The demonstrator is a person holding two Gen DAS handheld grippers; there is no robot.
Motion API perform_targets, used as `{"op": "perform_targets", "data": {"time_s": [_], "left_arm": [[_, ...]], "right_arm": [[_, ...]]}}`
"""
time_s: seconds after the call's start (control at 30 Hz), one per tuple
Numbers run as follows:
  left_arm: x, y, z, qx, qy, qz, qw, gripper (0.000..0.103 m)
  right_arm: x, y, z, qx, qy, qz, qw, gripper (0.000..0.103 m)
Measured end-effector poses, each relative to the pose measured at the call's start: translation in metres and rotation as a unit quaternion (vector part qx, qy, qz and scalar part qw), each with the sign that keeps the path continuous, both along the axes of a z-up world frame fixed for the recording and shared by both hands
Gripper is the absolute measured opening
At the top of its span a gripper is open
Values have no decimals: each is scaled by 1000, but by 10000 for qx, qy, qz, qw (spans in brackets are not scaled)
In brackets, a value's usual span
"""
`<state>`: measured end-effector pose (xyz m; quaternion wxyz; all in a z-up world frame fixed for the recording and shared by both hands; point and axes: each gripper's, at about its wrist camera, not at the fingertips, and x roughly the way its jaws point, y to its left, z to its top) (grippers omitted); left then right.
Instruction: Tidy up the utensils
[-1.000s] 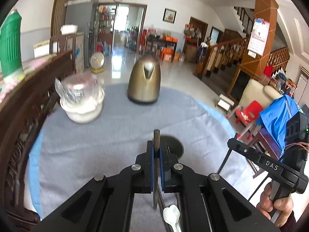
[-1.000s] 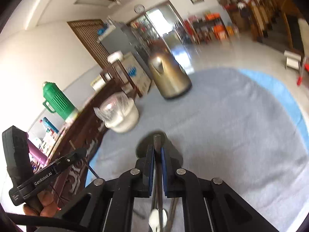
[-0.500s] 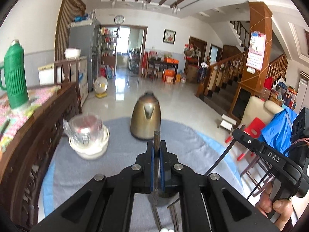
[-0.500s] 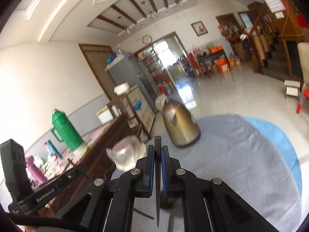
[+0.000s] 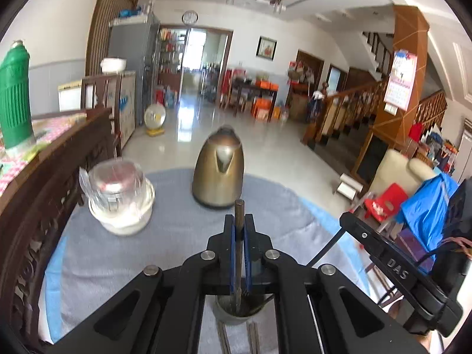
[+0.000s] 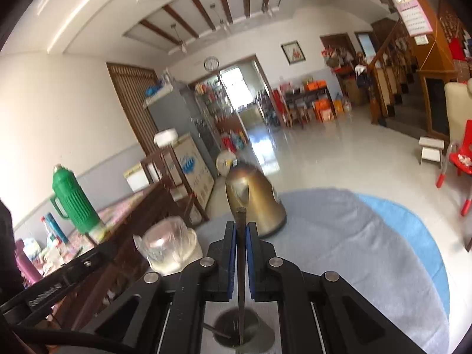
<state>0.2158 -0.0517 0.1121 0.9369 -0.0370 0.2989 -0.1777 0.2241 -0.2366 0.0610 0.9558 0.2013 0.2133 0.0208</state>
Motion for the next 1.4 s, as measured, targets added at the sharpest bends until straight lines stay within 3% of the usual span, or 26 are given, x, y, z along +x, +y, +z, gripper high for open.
{"op": "perform_targets", "data": {"time_s": [0.17,0.23,0.27,0.3,0.4,0.43,0.47,0.7,0.77,0.87,1.0,1.07,1.13,1.27,1.4], "left_arm": [[-2,1,-11,92,183,-64,9998,10],[-10,6,-9,98,89,-67,9999,25],[-14,9,-8,85,37,-65,9999,43],[-21,14,-5,19,-60,-73,10000,55],[-38,26,-1,22,-329,-54,9994,56],[-44,30,-2,14,-375,-41,9993,57],[-47,35,-2,-15,-394,-24,9992,58],[-82,77,-39,-112,-297,415,9986,60],[-84,80,-56,-59,-103,409,9991,60],[-77,81,-91,4,457,391,9982,60],[-55,77,-139,-136,1368,311,9900,60],[-47,73,-155,-225,1682,210,9853,60],[-40,68,-169,-279,1910,120,9811,57],[-26,56,-189,-308,2227,-65,9744,41],[-15,38,-198,-180,2306,-294,9724,40]], "right_arm": [[-5,-2,-21,191,301,310,9989,12],[-10,-4,-23,259,339,400,9983,17],[-13,-4,-24,278,338,417,9982,22],[-16,-5,-25,310,326,432,9981,24],[-32,-10,-25,437,180,440,9979,46],[-38,-11,-25,471,126,422,9979,64],[-47,-12,-24,521,8,391,9979,66],[-94,-23,-41,603,-142,359,9974,63],[-102,-25,-53,645,-16,383,9972,53],[-98,-26,-81,867,471,580,9934,39],[-72,-18,-133,1147,1418,798,9800,36],[-62,-14,-158,1377,1773,925,9701,29],[-52,-12,-183,1609,2102,1000,9591,27],[-37,-10,-222,2038,2503,1056,9406,24],[-23,-8,-241,2103,2699,1038,9339,23]]}}
